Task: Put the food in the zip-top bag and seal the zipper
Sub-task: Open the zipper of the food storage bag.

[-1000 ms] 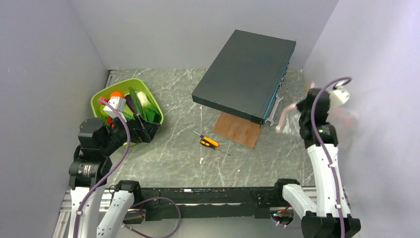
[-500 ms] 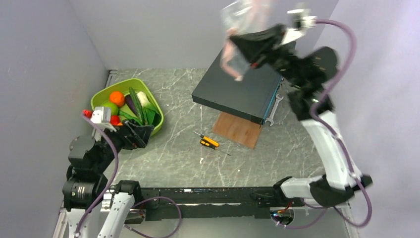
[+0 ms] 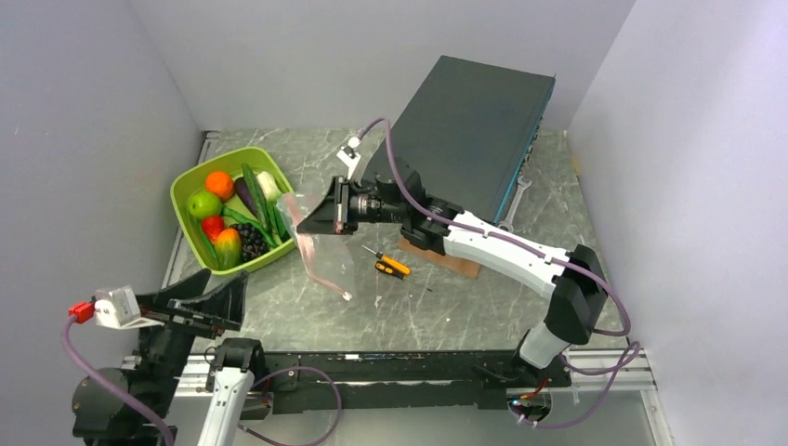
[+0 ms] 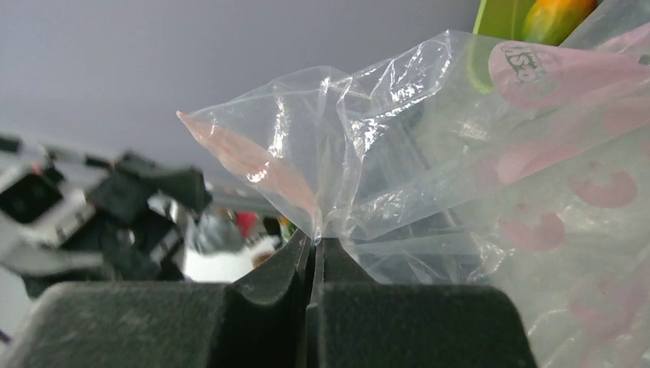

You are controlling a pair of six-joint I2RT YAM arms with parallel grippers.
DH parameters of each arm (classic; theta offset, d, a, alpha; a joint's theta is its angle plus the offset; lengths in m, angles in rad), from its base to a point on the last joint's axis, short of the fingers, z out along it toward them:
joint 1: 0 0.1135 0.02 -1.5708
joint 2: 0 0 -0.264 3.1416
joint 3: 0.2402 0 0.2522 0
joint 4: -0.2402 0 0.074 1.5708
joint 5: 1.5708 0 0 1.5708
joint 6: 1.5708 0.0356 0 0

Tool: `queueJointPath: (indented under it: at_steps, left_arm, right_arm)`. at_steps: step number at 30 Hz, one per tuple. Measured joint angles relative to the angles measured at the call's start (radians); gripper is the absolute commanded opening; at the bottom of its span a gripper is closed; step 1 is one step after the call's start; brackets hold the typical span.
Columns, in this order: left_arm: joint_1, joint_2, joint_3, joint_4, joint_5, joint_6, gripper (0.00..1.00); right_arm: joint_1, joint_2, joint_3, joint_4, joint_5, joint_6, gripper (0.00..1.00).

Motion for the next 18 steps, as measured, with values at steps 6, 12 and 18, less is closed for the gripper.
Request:
queueJointPath:
  at_steps: [6,12,18]
  left_arm:
    - [0.000,0.060,0.065,-0.022,0.136,0.026,0.83]
    - [0.000,0.190,0.035,-0.024,0.325,0.018,0.52]
    - [0.000,0.285,0.025,-0.011,0.411,-0.049,0.44]
  right_arm:
    - [0.010,-0.007,0.007,0.022,0.160,0.242,0.00]
    - [0.060,-0.007,0.014,0.022,0.250,0.340,0.00]
    - [0.070,-0.007,0.014,0.021,0.271,0.361,0.00]
